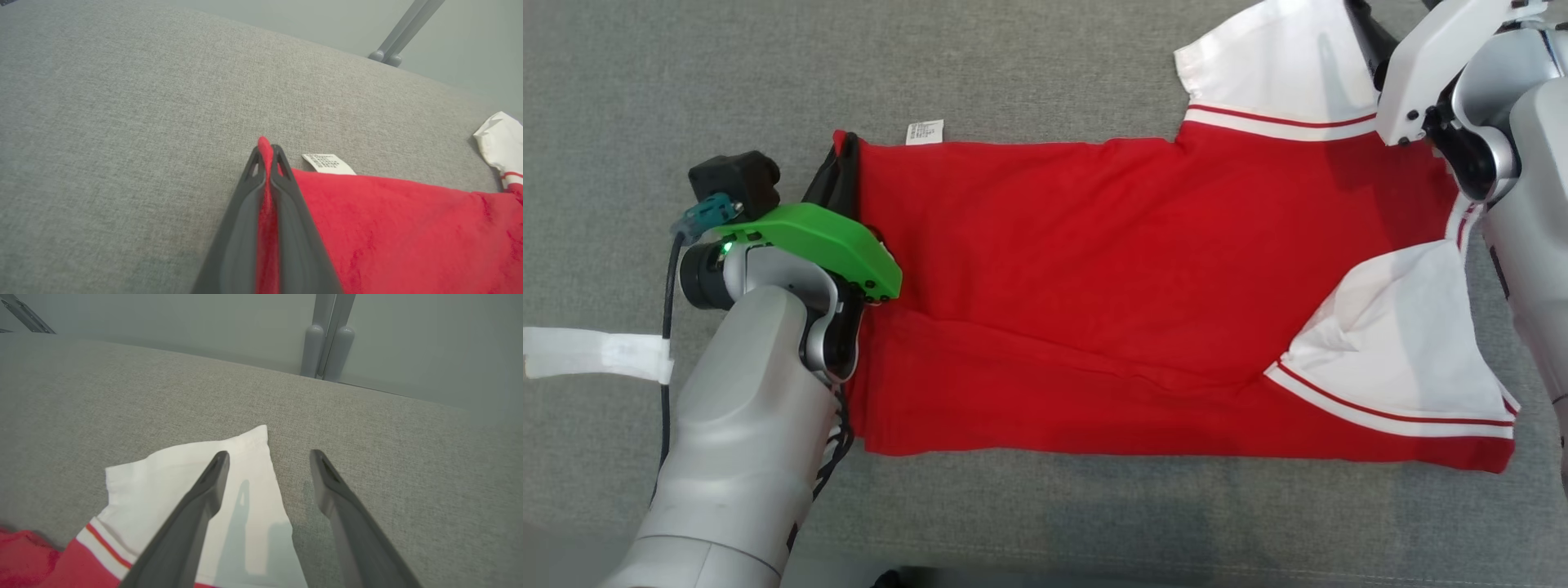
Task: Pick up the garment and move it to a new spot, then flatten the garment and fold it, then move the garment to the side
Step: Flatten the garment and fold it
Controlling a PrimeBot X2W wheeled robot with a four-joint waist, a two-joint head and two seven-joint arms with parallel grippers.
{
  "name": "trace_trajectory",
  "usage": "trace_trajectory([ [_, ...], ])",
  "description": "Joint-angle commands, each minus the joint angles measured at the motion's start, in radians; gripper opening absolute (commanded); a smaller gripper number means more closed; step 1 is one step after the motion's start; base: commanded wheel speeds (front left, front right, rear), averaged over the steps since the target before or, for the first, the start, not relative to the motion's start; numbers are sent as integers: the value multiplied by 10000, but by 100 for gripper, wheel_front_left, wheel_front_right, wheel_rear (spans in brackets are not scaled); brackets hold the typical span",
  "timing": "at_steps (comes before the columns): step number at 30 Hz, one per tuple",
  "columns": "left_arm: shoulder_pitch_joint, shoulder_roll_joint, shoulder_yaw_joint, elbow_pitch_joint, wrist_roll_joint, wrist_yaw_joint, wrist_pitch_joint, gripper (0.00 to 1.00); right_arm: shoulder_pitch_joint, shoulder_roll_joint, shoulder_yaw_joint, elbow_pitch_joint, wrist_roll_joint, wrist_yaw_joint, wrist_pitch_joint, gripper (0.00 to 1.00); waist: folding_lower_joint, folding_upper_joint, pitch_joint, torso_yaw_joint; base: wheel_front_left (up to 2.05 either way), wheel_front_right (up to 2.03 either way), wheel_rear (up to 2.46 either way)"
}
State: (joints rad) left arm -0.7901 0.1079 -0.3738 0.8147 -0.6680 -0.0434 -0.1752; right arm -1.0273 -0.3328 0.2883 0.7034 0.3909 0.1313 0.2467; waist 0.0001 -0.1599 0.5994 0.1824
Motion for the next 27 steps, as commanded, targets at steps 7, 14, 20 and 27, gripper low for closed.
trace_trajectory([
  [7,-623,-413,-340,277,-73,-160,-308,0,-1175,-61,299,1859,-340,-10,-65,100,-1,-1,888,1052,0,0,0],
  [14,-819,-499,-618,651,-240,-224,-458,0,-1708,-25,460,3082,-562,-10,-284,72,-1,-1,884,1193,0,0,0],
  [20,-965,-531,-751,942,-356,-265,-543,0,-1980,-39,865,3565,-546,-13,-551,0,-1,-1,858,1122,0,0,0],
  [27,-1120,-487,-724,1182,-377,-239,-684,0,-2099,-32,1233,3654,-227,-13,-1427,0,-1,-1,785,792,0,0,0],
])
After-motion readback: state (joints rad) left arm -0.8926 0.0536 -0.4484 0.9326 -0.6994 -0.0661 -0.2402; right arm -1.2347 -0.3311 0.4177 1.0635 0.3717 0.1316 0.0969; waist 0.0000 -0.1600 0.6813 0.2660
